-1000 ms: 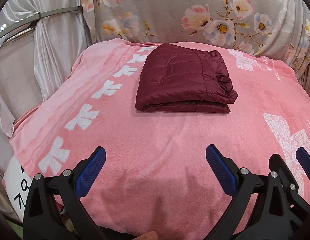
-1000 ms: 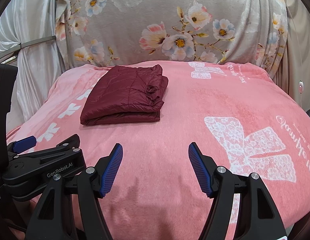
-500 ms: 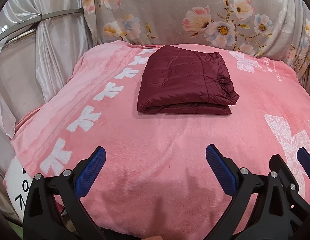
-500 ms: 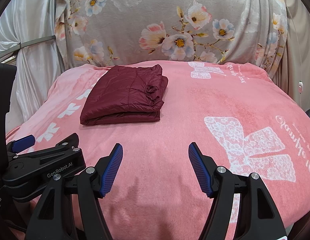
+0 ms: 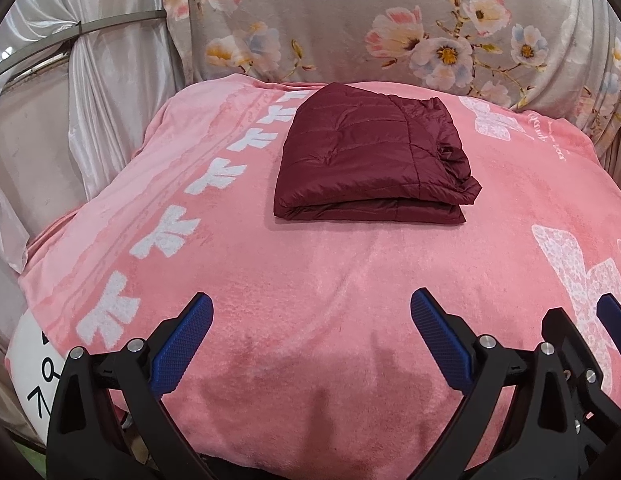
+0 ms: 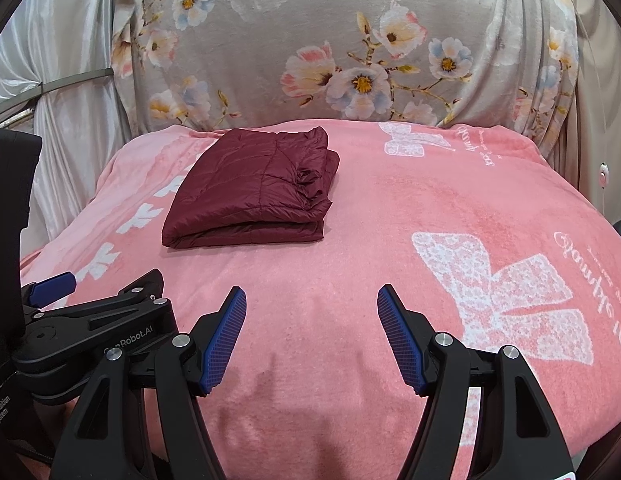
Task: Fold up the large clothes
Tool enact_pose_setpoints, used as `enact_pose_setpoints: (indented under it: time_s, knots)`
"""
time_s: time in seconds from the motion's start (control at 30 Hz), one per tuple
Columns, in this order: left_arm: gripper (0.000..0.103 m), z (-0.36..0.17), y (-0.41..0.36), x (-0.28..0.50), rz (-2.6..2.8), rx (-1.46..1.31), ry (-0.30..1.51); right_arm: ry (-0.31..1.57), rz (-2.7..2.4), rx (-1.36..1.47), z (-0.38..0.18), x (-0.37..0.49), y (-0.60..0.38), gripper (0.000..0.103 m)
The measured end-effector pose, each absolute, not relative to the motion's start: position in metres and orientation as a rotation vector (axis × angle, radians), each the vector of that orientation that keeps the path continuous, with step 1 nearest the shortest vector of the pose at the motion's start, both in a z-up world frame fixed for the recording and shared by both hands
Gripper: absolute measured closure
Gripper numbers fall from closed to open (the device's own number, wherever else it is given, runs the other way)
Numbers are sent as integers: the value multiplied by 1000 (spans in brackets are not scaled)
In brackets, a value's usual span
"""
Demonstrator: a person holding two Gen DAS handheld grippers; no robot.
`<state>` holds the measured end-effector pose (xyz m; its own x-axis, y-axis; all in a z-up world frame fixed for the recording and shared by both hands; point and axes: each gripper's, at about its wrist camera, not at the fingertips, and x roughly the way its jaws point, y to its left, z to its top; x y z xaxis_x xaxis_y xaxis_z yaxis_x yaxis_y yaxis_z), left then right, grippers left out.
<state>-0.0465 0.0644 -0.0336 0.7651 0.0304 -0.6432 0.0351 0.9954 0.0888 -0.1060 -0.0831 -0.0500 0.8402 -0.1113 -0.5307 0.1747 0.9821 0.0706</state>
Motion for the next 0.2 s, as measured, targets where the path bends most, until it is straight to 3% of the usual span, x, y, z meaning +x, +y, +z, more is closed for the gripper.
enact_pose_setpoints:
  time_s: [0.2]
  knots:
    - [10, -35, 64, -46, 6, 91, 705, 555, -149, 119, -50, -106, -84, 36]
